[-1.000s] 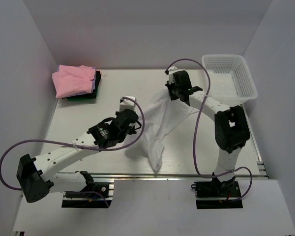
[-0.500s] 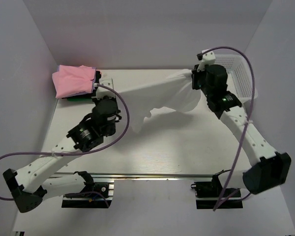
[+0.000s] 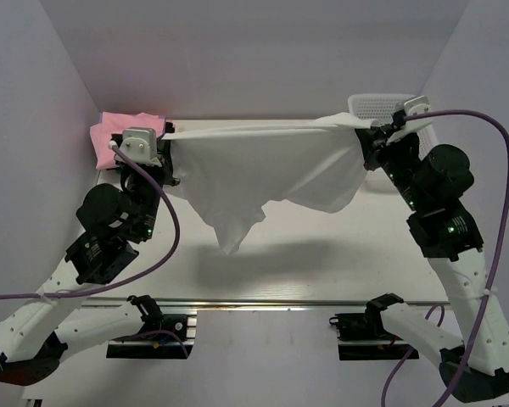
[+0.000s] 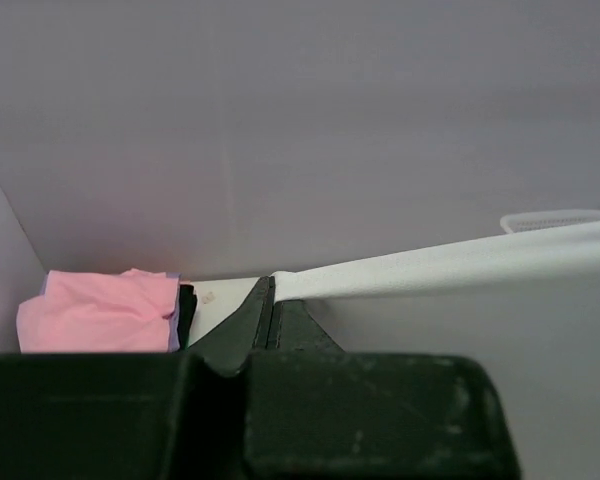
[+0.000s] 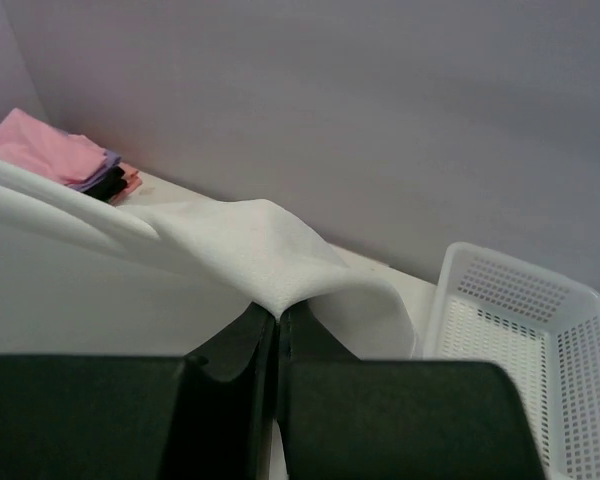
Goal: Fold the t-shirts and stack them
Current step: Flatten out the tshirt
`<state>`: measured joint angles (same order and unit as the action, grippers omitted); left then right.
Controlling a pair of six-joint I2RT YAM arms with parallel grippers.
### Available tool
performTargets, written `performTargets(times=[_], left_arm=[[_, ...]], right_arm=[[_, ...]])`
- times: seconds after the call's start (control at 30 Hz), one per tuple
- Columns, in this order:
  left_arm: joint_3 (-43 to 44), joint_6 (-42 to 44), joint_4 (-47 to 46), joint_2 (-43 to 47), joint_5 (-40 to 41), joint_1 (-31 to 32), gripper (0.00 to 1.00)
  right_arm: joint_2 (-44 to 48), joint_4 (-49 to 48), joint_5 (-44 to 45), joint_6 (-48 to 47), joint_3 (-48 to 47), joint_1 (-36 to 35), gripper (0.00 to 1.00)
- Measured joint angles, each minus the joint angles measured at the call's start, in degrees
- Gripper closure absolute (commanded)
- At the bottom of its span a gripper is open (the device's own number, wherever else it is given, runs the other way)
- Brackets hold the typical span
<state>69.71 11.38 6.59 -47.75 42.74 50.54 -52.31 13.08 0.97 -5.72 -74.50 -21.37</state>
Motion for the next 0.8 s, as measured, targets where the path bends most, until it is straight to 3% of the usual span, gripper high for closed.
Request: performTargets(times=[0.23,0.43,0.5,0.57,0.6,0.63,0.67,0.73,0.77,0.8], left_arm=[[-0.96,3.8,-8.52,-5.88,5.79,-0.5,1.0],[-5.99,-1.53,-11.26,-25.97,5.81,-7.74,1.0],[-7.52,-4.92,-10.29,-34.42,2.97,-11.78,1.0],[-6.93,-8.0,-8.09,-44.11,-0.48,-16.31,0.82],[-5.77,-9.16,-6.75,-48.76,-2.05,-18.21,0.72],[-3.56,-10.34,-4.57,-53.33,-3.61,-20.13,0.54],[-0.63,-11.52,-2.19,-57.88,-4.83,-21.75,0.49],[5.77,-13.51,1.86,-64.87,-6.43,-24.3,0.33],[9.18,-14.43,4.0,-67.63,-7.19,-25.29,0.01],[11.87,-15.02,5.64,-69.35,-8.15,-26.01,0.01]], right_arm=[[-3.28,-1.84,-4.87,1.2,1.9,0.39,1.0],[-17.03,-5.6,-6.88,4.63,13.0,1.11,1.0],[-23.15,-5.88,-7.89,5.51,15.41,1.25,0.9],[-31.15,-5.73,-8.57,5.79,15.02,1.29,0.86],[-35.41,-5.79,-8.72,5.81,13.73,1.31,0.75],[-39.32,-5.29,-8.66,6.01,11.93,1.31,0.61],[-43.74,-3.37,-8.61,6.1,8.72,1.33,0.1],[-51.08,-1.14,-8.26,5.99,2.03,1.38,0.1],[-54.18,0.44,-8.11,5.99,-1.75,1.38,0.1],[-56.35,0.98,-7.98,6.16,-4.57,1.4,0.1]])
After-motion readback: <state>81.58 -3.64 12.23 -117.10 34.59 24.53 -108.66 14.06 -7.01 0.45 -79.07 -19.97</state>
